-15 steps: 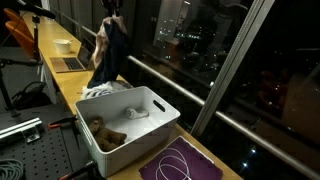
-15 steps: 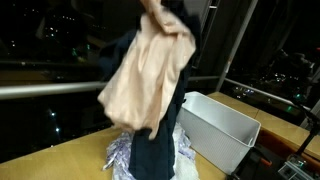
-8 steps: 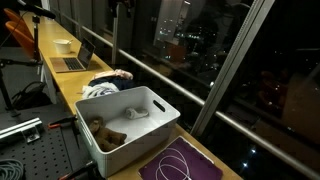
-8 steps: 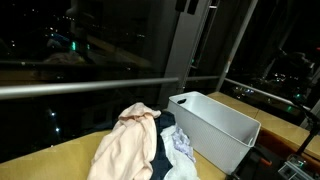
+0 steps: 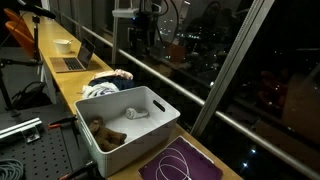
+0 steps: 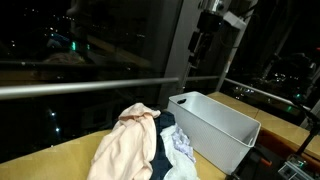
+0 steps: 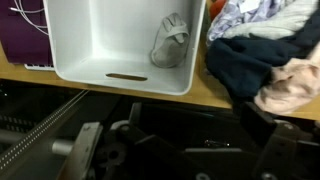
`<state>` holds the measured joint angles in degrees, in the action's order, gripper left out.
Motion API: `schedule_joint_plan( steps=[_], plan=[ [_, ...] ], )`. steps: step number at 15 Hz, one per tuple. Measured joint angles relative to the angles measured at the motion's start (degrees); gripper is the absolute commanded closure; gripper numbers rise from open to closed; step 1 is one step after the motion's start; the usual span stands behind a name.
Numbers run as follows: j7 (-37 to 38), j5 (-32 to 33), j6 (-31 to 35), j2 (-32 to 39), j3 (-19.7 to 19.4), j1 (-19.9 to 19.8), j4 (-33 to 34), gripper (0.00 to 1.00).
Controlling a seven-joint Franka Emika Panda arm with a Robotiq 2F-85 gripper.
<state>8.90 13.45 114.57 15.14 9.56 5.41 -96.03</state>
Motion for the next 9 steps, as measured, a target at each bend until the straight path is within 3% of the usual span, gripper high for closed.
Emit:
schedule_joint_plan(
  steps=[9],
  plan=[
    [0.0, 0.09, 28.34, -0.03, -9.33, -3.74, -32.45, 0.0]
  ],
)
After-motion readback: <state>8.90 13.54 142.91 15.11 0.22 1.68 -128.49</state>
